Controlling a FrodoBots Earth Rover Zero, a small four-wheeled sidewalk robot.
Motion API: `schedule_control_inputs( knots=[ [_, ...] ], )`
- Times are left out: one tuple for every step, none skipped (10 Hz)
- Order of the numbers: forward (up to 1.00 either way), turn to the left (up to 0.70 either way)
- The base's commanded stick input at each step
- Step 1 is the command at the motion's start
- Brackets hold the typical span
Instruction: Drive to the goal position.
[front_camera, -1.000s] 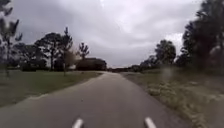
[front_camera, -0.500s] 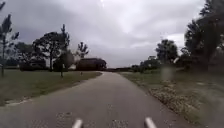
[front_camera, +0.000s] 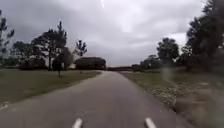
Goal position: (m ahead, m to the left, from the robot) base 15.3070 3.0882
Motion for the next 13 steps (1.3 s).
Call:
schedule_control_inputs(
  knots=[
    [0.84,0.03],
    [0.84,0.03],
    [0.84,0.03],
    [0.84,0.03],
    [0.84,0.03],
    [0.84,0.03],
    [0.84,0.03],
    [0.84,0.03],
    [0.84,0.03],
    [0.84,0.03],
    [0.84,0.03],
    [0.84,0.03],
    [0.84,0.03]
  ],
)
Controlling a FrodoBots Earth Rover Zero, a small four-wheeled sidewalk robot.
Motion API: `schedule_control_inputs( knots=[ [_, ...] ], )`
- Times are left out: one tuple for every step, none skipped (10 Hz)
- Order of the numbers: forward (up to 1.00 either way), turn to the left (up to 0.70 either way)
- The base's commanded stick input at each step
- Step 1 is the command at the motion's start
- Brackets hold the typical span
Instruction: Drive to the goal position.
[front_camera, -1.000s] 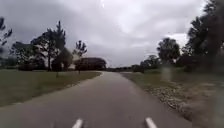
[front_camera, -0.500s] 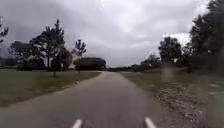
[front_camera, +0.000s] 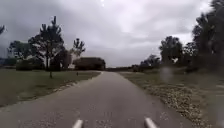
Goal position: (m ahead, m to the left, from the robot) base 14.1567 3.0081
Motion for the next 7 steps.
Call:
schedule_control_inputs(
  knots=[
    [0.84,0.03],
    [0.84,0.03],
    [0.84,0.03],
    [0.84,0.03],
    [0.84,0.03],
    [0.84,0.03],
    [0.84,0.03]
  ],
)
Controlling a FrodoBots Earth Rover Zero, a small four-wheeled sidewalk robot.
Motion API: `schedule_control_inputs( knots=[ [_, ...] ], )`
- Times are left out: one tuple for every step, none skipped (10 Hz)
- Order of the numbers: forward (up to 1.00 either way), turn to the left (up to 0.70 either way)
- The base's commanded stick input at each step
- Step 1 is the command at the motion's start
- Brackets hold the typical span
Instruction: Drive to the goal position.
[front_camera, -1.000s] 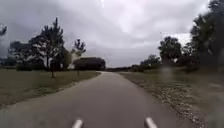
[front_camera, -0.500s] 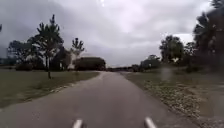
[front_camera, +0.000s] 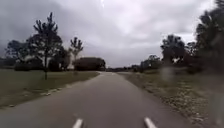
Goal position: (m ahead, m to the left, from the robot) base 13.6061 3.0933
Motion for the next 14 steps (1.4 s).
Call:
schedule_control_inputs(
  knots=[
    [0.84,0.03],
    [0.84,0.03],
    [0.84,0.03],
    [0.84,0.03],
    [0.84,0.03],
    [0.84,0.03],
    [0.84,0.03],
    [0.84,0.03],
    [0.84,0.03],
    [0.84,0.03],
    [0.84,0.03],
    [0.84,0.03],
    [0.84,0.03],
    [0.84,0.03]
  ],
)
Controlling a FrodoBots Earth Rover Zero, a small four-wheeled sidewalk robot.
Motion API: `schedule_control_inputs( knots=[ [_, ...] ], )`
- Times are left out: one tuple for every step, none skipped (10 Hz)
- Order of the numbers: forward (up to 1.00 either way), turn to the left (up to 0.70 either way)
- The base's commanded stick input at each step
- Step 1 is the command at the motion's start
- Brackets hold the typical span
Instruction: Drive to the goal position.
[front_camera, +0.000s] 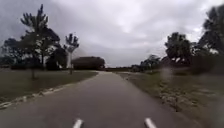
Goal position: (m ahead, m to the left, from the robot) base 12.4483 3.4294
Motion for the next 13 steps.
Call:
schedule_control_inputs(
  knots=[
    [0.84,0.03],
    [0.84,0.03],
    [0.84,0.03],
    [0.84,0.03],
    [0.84,0.03],
    [0.84,0.03],
    [0.84,0.03],
    [0.84,0.03],
    [0.84,0.03],
    [0.84,0.03],
    [0.84,0.03],
    [0.84,0.03],
    [0.84,0.03]
  ],
)
